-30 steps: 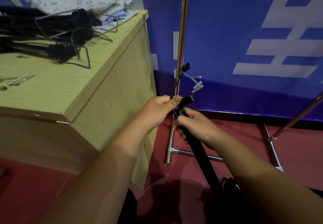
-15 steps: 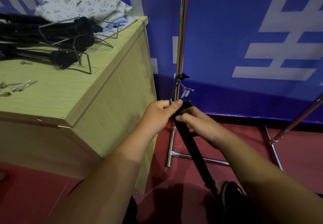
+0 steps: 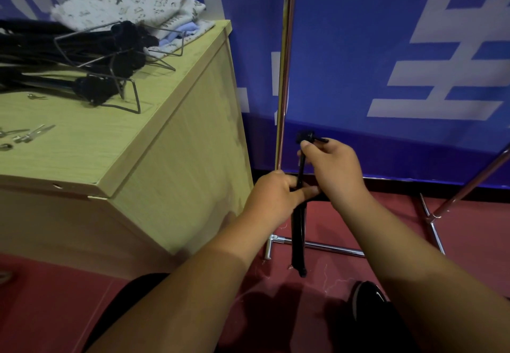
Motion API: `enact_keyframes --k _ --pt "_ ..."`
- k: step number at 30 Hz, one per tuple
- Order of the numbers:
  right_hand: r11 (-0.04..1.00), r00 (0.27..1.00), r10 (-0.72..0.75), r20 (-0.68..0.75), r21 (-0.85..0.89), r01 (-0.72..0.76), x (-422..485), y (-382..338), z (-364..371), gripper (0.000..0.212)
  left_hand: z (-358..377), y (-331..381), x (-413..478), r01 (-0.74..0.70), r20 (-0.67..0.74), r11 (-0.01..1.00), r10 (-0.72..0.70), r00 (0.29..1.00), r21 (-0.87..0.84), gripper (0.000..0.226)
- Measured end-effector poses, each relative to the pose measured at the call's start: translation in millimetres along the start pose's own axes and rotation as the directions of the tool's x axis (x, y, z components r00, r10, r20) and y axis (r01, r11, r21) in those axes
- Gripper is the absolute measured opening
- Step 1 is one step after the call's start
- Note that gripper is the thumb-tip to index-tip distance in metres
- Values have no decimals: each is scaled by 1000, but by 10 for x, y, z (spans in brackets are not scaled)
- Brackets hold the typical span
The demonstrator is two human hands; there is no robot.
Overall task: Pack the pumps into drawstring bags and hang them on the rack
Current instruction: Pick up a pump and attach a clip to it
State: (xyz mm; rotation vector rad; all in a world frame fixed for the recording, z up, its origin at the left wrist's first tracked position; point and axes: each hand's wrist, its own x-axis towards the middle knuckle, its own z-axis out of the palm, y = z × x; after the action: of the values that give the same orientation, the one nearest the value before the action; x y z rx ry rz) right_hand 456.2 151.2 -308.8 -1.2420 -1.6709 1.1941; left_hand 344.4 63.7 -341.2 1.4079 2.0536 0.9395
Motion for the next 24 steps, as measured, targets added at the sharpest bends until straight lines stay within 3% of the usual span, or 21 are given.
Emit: enact_keyframes --k 4,8,12,16,21,24 --pt "997 998 -8 65 79 3 -73 -95 11 16 -44 50 -63 26 58 998 -23 998 -48 18" --pt "973 993 -12 115 230 -15 -170 -211 13 15 -183 70 -108 127 140 985 -110 984 -119 30" --pt "942 976 -41 212 333 -33 -299 -378 -27 16 -484 132 -181 240 60 870 -238 969 -431 36" --pt "926 953 -76 293 375 -42 -474 -696 -59 15 -890 423 -267 167 -3 643 -255 967 -747 61" --pt "972 947 -153 283 216 92 -687 -1225 -82 46 -1280 750 -507 45 -140 626 -243 960 -779 36" --pt "981 950 -175 258 121 148 -783 -1542 -65 39 -1518 897 -708 -20 -214 637 -230 949 -770 26"
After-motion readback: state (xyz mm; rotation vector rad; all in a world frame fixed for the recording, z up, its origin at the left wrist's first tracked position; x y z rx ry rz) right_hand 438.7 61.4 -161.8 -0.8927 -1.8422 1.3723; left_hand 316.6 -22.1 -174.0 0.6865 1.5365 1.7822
